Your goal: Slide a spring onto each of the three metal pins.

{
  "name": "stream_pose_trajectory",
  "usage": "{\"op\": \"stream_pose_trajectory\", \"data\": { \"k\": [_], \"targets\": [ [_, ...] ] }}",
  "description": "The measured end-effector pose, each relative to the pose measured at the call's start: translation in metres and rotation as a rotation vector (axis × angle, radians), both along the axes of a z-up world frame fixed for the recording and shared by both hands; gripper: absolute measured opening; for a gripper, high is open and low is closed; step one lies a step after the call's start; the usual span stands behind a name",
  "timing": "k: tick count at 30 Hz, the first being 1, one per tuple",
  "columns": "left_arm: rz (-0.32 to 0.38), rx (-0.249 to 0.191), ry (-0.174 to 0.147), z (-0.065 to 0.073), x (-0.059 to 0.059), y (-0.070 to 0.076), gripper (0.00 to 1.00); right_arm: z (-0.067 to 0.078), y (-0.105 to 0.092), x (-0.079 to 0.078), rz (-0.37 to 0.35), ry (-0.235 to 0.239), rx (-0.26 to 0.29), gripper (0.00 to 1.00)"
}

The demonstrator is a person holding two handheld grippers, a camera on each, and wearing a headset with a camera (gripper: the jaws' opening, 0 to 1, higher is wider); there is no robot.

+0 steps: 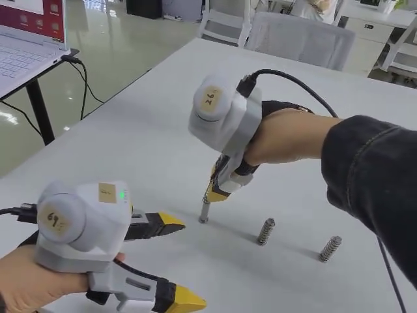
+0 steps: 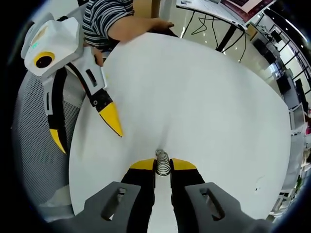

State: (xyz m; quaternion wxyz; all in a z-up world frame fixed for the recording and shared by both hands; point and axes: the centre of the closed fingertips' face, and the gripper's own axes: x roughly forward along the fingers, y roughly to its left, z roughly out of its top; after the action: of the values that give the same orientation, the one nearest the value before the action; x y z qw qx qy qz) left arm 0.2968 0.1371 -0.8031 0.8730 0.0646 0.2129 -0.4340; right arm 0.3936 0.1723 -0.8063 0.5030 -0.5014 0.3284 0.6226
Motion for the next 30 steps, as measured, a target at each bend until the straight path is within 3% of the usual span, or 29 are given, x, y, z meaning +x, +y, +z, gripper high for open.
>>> {"op": "stream_pose_trajectory", "data": {
  "k": [18, 30],
  "targets": [
    [0.010, -0.004, 0.003, 0.001, 0.000, 0.001, 0.63, -0.032, 0.002, -0.005, 0.016, 0.011, -0.091, 0.08],
    [0.009, -0.005, 0.002, 0.000, -0.001, 0.000, 0.62, -0.045, -0.016, -0.015, 0.009, 0.024, -0.145, 0.08]
  ]
}}
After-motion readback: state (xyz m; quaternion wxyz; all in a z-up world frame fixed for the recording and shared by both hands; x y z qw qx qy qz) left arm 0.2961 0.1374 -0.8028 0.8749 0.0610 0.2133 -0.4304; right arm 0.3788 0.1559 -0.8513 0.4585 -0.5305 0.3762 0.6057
